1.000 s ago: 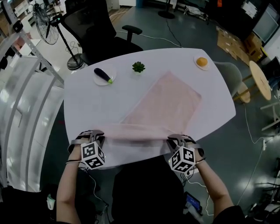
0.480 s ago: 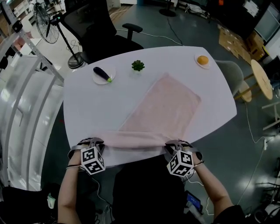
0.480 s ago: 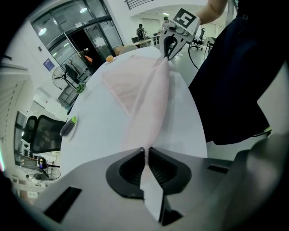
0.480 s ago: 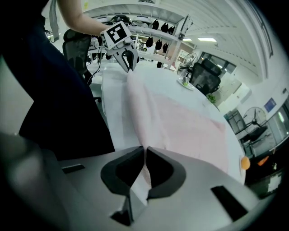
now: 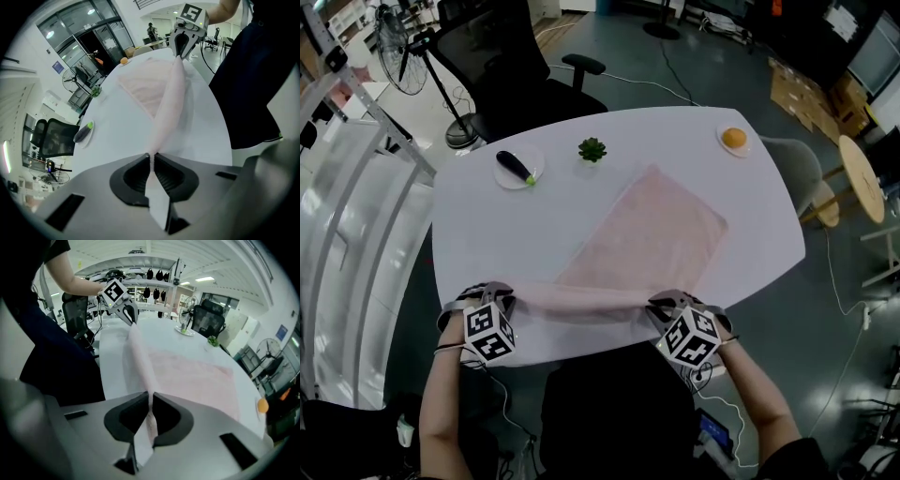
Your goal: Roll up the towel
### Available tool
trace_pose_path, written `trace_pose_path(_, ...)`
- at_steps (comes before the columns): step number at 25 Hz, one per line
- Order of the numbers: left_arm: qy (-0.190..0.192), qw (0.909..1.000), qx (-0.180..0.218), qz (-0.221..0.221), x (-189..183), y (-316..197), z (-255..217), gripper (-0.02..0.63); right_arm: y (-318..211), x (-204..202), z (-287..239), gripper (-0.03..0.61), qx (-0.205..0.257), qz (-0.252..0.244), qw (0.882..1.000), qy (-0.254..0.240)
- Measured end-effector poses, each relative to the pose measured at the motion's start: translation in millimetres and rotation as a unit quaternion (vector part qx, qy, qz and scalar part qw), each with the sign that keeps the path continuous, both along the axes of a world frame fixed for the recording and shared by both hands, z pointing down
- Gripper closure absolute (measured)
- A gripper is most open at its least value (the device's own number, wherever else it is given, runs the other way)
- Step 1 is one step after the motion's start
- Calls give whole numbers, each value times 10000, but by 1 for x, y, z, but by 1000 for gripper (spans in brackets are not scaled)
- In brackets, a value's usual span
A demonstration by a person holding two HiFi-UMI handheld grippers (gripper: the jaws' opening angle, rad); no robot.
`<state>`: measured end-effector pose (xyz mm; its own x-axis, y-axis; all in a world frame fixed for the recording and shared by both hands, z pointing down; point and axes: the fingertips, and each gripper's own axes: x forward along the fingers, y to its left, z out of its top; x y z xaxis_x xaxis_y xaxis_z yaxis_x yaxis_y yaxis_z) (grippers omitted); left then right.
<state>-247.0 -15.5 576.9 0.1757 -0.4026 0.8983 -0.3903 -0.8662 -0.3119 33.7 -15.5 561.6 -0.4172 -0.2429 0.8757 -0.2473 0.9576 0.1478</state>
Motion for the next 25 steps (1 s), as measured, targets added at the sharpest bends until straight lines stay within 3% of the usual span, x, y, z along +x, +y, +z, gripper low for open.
trace_pose_path(8,-61,9999,36,-141,-2,-37,1,568,-40,-1,1,535,-382,75,9992,-90)
trace_pose_path(19,-223,9987,-308,-347,-5,-78,24,568,-83,2,27,526,-927,247,9954,34)
trace_pose_path(25,-416,9972,-457,-414,-6,-89,45,568,-104,3,45,511,-941,241,9951,172)
